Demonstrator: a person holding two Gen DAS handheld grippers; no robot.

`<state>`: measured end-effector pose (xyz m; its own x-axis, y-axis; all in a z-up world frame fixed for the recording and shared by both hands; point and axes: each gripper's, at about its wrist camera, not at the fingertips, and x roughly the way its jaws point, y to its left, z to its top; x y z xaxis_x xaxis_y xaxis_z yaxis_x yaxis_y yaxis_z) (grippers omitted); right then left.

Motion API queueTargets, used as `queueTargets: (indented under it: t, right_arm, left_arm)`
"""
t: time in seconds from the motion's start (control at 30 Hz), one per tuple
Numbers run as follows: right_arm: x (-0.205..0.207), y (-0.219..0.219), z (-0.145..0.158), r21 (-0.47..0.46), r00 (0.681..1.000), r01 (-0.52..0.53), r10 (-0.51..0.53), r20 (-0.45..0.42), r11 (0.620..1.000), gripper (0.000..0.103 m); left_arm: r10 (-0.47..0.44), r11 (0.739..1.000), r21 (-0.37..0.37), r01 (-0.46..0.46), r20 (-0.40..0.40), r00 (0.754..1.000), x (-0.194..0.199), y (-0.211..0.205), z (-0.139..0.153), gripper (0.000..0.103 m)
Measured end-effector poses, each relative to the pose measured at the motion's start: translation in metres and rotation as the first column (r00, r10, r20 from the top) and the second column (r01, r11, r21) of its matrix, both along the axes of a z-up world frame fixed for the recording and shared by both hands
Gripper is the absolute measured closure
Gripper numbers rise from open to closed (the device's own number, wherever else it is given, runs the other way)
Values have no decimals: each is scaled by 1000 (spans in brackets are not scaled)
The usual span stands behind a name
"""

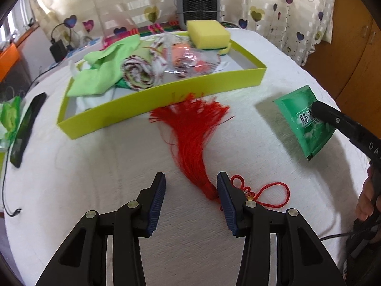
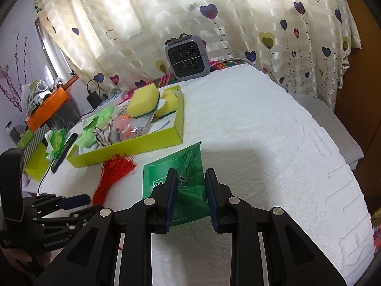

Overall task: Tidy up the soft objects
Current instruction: 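Grasp the green tea packet with the right tool while the left tool grasps the red tassel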

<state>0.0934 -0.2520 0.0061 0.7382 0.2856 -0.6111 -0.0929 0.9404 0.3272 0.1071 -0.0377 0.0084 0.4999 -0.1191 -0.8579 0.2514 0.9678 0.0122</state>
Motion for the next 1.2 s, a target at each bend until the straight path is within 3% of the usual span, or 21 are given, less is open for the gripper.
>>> queueTargets:
  t: [0.37,0.67,0.9,1.2]
  right_arm:
    - [1,2,-1,-1,1000,-13,13,-3,1000,78]
    - [1,2,-1,12,1000,-18,18,-5,1000,78]
    - [1,2,-3,12,1000,-19,19,-10,1000,78]
    - [2,2,-4,4,1000,-17,17,-15,1000,78]
  left_arm:
    - [54,998,-18,-55,-29,998,3,12,-4,59]
    - [63,998,1,-63,-4,998,0,9,-5,60]
    - [62,998,-3,-62,16,998,-1,15,-3,89]
    - [62,997,-49,-60,33,998,-4,20,-2,93]
